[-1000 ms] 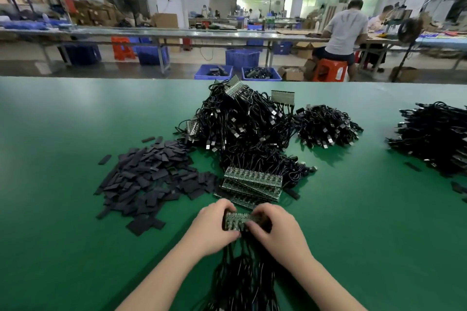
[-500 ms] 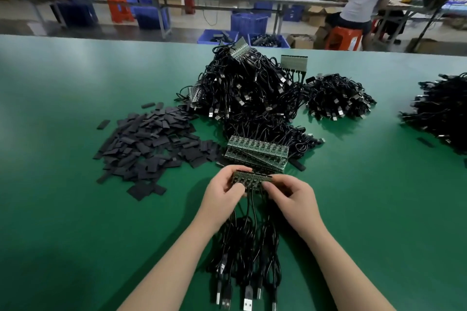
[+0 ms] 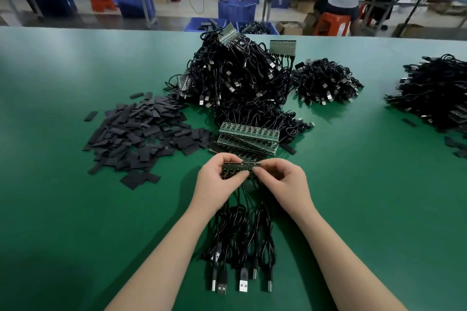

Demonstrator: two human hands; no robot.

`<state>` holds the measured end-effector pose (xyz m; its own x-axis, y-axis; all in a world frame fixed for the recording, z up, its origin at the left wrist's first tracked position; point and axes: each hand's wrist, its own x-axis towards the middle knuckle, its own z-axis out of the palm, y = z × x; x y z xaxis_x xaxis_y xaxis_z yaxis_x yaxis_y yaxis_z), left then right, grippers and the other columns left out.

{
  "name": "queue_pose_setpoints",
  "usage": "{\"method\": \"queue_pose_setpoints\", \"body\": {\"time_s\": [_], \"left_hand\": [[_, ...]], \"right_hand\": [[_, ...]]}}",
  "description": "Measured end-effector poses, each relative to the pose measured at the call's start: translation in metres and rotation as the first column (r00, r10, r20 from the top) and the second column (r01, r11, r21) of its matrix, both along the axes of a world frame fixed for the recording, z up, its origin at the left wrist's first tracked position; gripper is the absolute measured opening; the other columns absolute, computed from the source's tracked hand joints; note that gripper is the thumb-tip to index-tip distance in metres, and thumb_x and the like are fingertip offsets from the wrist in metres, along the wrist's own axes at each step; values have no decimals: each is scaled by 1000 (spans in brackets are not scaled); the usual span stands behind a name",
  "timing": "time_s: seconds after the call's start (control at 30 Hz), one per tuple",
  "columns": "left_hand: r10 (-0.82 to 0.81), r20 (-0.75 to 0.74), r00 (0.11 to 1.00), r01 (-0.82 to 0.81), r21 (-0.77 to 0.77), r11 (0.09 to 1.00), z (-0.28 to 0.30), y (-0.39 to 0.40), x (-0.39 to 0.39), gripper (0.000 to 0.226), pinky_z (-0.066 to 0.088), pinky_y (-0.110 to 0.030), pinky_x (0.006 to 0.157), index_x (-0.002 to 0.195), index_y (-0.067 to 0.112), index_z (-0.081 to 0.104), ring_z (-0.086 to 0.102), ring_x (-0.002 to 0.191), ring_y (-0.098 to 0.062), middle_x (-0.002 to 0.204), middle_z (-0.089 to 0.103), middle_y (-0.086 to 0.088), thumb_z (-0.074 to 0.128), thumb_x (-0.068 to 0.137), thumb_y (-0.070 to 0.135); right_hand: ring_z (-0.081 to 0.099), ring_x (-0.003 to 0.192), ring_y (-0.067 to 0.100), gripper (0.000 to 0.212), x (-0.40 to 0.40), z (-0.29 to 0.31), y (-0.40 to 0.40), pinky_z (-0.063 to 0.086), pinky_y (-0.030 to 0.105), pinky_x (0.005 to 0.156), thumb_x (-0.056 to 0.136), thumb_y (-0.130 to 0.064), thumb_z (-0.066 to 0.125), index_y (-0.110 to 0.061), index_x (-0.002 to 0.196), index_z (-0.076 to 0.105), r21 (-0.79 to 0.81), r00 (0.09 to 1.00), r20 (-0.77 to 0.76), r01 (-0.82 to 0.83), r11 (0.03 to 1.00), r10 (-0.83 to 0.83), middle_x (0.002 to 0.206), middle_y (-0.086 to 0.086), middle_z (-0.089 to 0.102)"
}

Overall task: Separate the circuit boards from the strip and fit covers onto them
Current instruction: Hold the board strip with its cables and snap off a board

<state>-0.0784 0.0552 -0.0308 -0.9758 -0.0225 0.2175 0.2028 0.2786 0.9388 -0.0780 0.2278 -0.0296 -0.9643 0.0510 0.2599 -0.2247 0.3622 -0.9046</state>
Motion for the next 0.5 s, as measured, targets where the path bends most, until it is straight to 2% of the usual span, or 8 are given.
{"method": "queue_pose_setpoints", "body": {"time_s": [0.03,0.13,0.2,0.3,0.43,0.5], "left_hand": [[2,2,1000,-2,-11,1000,1,1,1,22,38,-1,71,89,39,66,57,84,13,92,65,33,80,78,25],[14,15,1000,-14,-29,999,1,4,1,19,37,-3,57,83,42,68,54,62,14,79,66,32,81,77,30],[30,22,999,-30,-13,999,0,5,-1,19,37,-7,53,78,43,69,53,57,10,74,66,29,82,75,30],[33,54,998,-35,21,999,0,7,-4,22,48,-17,62,82,44,69,61,69,2,80,70,21,83,73,30],[24,83,996,-26,33,999,-1,10,-5,23,54,-25,70,83,41,69,66,77,-6,82,71,16,85,71,29],[22,82,996,-25,38,999,-1,9,-6,25,52,-26,76,84,41,68,64,85,-4,86,70,19,85,70,28]], "right_hand": [[65,70,2,13,0,0,0,50,13,66,81,-24,81,-33,78,72,4,1000,-7,6,1000,-6,79,-16,72],[64,67,2,11,0,-1,-1,50,14,63,80,-23,82,-29,76,73,-7,1000,4,28,1000,-28,74,-15,71],[65,67,1,12,0,0,-1,50,14,63,79,-23,83,-31,76,74,-36,999,16,40,999,-39,74,-15,72],[67,69,3,12,-1,1,-2,51,13,65,78,-20,84,-30,79,76,-104,998,50,29,994,-24,75,-12,74],[68,73,1,12,-1,1,1,51,13,67,77,-23,84,-32,78,77,-122,998,61,35,992,-27,78,-15,74],[68,75,0,13,-1,1,2,50,11,68,77,-24,84,-35,77,77,-126,998,62,31,992,-24,79,-17,74]]}}
